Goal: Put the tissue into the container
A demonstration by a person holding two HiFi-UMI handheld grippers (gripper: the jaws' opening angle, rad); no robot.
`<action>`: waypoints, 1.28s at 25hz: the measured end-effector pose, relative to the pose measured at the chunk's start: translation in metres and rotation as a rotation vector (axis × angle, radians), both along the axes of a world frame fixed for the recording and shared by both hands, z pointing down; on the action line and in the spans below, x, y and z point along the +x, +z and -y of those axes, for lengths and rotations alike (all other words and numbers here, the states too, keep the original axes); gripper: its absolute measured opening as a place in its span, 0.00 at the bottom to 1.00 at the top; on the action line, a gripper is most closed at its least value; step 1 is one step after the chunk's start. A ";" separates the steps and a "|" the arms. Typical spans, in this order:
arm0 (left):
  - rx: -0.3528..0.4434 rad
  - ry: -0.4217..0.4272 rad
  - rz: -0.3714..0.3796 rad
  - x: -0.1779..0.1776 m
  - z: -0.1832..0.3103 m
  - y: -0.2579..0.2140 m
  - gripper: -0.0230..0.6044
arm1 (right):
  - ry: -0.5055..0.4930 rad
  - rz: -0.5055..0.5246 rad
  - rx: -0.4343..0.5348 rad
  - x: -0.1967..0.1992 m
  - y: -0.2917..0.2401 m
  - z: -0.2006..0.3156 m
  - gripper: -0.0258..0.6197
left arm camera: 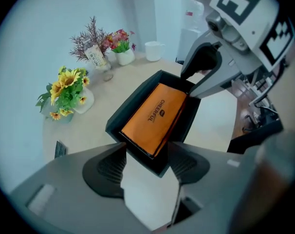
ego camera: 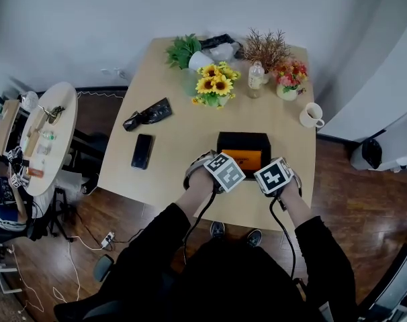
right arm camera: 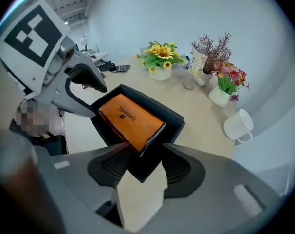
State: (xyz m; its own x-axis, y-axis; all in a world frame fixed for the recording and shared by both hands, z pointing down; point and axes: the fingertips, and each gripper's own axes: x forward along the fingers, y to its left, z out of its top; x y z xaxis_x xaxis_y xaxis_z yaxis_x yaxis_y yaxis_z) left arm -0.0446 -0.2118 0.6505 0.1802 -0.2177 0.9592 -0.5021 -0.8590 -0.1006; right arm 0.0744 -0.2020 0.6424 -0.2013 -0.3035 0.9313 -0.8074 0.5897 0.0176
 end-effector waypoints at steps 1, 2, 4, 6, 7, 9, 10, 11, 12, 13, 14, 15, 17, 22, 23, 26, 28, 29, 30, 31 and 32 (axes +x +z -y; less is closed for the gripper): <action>0.006 -0.001 -0.005 -0.001 -0.002 -0.002 0.44 | 0.006 0.003 0.006 0.001 -0.003 -0.002 0.36; 0.015 0.000 -0.009 -0.001 -0.003 -0.004 0.44 | 0.002 0.014 0.030 -0.001 -0.008 -0.001 0.36; 0.046 0.001 -0.029 0.000 -0.007 -0.010 0.44 | -0.009 0.042 0.088 -0.004 -0.020 0.001 0.36; 0.106 -0.012 -0.072 0.004 -0.009 -0.022 0.44 | -0.003 0.077 0.130 -0.006 -0.029 -0.003 0.35; 0.145 -0.023 -0.101 0.006 -0.009 -0.029 0.44 | 0.005 0.102 0.158 -0.006 -0.034 -0.006 0.34; 0.230 -0.041 -0.173 0.009 -0.010 -0.047 0.44 | 0.017 0.166 0.249 -0.009 -0.051 -0.009 0.31; 0.274 -0.049 -0.220 0.011 -0.011 -0.058 0.44 | 0.021 0.207 0.304 -0.011 -0.062 -0.010 0.30; 0.316 -0.057 -0.271 0.014 -0.012 -0.070 0.43 | 0.025 0.251 0.358 -0.013 -0.074 -0.011 0.29; 0.355 -0.064 -0.321 0.016 -0.015 -0.083 0.43 | 0.031 0.295 0.407 -0.013 -0.086 -0.014 0.27; 0.389 -0.070 -0.364 0.018 -0.018 -0.094 0.43 | 0.039 0.333 0.451 -0.013 -0.098 -0.017 0.26; 0.419 -0.076 -0.400 0.019 -0.023 -0.104 0.43 | 0.048 0.364 0.490 -0.012 -0.109 -0.022 0.24; 0.447 -0.083 -0.432 0.018 -0.029 -0.114 0.43 | 0.058 0.389 0.526 -0.010 -0.121 -0.027 0.22; 0.491 -0.101 -0.504 0.016 -0.042 -0.131 0.43 | 0.077 0.431 0.595 -0.004 -0.143 -0.039 0.18; 0.545 -0.160 -0.699 0.000 -0.071 -0.166 0.43 | 0.100 0.488 0.741 0.016 -0.182 -0.075 0.17; 0.557 -0.167 -0.725 -0.004 -0.077 -0.171 0.42 | 0.103 0.496 0.765 0.020 -0.188 -0.082 0.17; 0.593 -0.197 -0.780 -0.020 -0.094 -0.184 0.42 | 0.128 0.533 0.813 0.031 -0.203 -0.102 0.17; 0.607 -0.229 -0.811 -0.031 -0.105 -0.192 0.41 | 0.151 0.552 0.833 0.040 -0.210 -0.113 0.17; 0.614 -0.244 -0.818 -0.037 -0.111 -0.196 0.41 | 0.164 0.556 0.842 0.045 -0.212 -0.119 0.17; 0.625 -0.255 -0.818 -0.042 -0.117 -0.199 0.41 | 0.180 0.558 0.850 0.050 -0.213 -0.124 0.17; 0.638 -0.261 -0.816 -0.047 -0.122 -0.200 0.41 | 0.198 0.557 0.857 0.056 -0.213 -0.130 0.16; 0.650 -0.264 -0.814 -0.051 -0.128 -0.201 0.41 | 0.216 0.555 0.862 0.061 -0.212 -0.136 0.15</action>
